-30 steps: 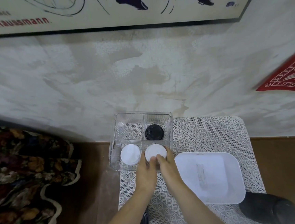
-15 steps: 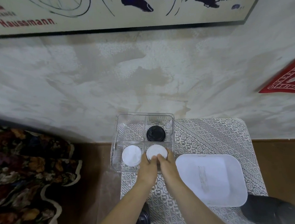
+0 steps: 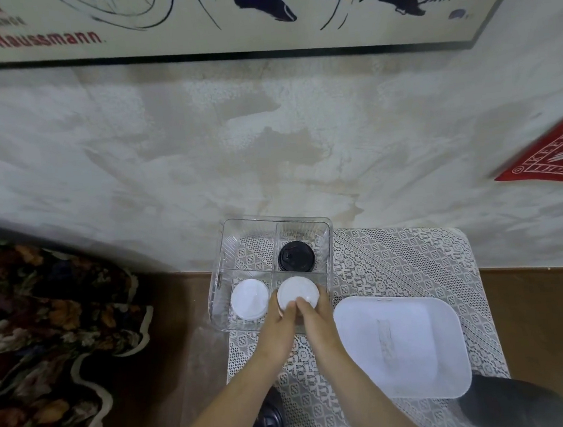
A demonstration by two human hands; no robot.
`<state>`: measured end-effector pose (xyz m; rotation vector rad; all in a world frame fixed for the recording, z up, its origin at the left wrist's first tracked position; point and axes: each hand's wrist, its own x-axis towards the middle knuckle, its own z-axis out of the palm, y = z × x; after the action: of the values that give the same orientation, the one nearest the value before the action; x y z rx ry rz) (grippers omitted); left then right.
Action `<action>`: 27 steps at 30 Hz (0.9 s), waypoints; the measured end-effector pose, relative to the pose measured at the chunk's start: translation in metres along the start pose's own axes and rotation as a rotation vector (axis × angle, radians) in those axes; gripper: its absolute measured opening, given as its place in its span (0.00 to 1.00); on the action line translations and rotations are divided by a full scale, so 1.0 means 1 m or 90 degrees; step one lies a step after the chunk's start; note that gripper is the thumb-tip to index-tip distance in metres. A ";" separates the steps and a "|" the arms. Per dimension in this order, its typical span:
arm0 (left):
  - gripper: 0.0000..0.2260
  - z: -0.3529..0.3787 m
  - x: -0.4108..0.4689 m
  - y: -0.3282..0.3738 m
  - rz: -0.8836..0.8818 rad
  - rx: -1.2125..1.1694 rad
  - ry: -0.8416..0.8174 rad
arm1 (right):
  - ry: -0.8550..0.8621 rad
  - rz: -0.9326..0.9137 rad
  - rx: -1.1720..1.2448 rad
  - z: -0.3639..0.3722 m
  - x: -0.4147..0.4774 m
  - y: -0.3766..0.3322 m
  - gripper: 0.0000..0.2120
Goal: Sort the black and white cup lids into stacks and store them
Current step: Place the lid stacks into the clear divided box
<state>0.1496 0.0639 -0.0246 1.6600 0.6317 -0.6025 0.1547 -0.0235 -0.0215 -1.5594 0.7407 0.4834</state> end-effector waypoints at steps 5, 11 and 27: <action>0.16 -0.002 0.000 0.002 -0.016 0.028 -0.006 | 0.012 -0.005 0.035 0.001 0.004 0.011 0.26; 0.10 0.005 -0.006 -0.004 -0.013 0.017 0.064 | -0.003 0.046 0.090 0.000 0.006 0.008 0.30; 0.19 0.001 -0.012 -0.017 0.056 0.072 0.062 | -0.030 -0.033 -0.114 -0.002 -0.006 0.009 0.24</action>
<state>0.1296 0.0649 -0.0283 1.8218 0.6005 -0.5044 0.1440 -0.0246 -0.0241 -1.7242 0.6337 0.5584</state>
